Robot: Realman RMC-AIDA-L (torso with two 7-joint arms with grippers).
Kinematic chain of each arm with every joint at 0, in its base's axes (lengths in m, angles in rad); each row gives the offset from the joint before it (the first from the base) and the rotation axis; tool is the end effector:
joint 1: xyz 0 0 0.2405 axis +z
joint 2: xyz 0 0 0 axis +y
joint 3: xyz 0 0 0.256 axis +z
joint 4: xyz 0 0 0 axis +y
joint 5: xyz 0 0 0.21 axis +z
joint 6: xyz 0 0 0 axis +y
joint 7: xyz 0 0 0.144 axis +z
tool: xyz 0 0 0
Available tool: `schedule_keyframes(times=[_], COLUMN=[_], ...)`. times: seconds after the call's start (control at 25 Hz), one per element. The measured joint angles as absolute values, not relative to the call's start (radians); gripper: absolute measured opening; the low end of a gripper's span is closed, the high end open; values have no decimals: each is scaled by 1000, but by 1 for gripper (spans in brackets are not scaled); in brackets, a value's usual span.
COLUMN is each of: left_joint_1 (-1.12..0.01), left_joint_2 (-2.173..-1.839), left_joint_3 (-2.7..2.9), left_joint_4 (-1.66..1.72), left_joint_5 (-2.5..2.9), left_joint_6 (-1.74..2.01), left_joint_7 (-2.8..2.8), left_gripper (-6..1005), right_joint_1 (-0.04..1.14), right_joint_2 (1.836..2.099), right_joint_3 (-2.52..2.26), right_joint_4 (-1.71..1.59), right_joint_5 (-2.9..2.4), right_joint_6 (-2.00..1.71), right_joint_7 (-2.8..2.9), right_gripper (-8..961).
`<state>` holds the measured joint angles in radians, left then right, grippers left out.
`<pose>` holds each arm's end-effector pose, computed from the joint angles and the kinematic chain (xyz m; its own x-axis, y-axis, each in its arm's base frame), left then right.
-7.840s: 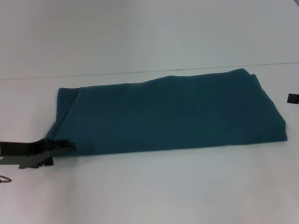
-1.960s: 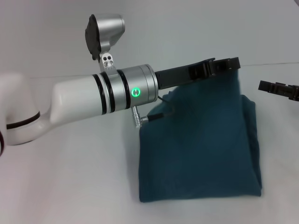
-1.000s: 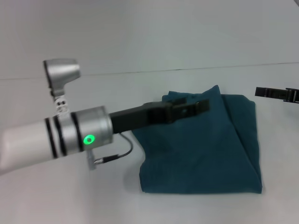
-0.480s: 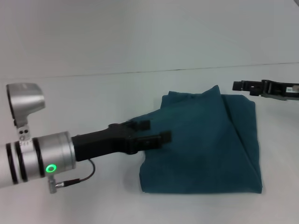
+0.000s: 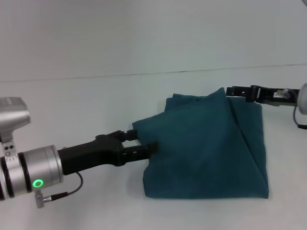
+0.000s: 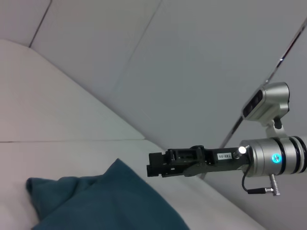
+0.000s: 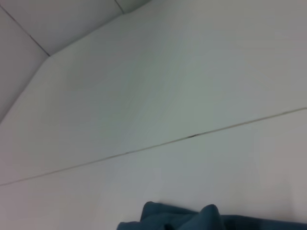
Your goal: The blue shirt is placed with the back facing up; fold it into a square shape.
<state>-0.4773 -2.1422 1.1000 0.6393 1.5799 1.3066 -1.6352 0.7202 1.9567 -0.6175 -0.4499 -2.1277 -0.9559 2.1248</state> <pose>-0.2237 0.3339 -0.0540 0.5632 0.5456 0.6206 0.6709 -0.7404 0.0420 0.3000 0.4266 0.0351 0.2807 -0.7178 -0.6372 -0.9594 -0.1912 -0.2072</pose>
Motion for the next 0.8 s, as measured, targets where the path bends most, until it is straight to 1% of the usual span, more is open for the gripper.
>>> schedule_keyframes(times=[0.64, 0.8], left_joint_1=[-483, -483], left_joint_2=[-2138, -2135], left_joint_3=[1055, 1051], left_joint_4=[640, 640], left_joint_5=[1629, 1629], left_joint_6=[1304, 1301], left_joint_7=[-1636, -1635], left_gripper=[963, 963], right_joint_1=[768, 778], right_joint_2=[2009, 2014], right_joint_3=[-656, -657], right_joint_4=[-406, -390], right_joint_5=[-2122, -2125], right_joint_6=[-835, -820], right_joint_7=[2113, 2113], right_gripper=[879, 792])
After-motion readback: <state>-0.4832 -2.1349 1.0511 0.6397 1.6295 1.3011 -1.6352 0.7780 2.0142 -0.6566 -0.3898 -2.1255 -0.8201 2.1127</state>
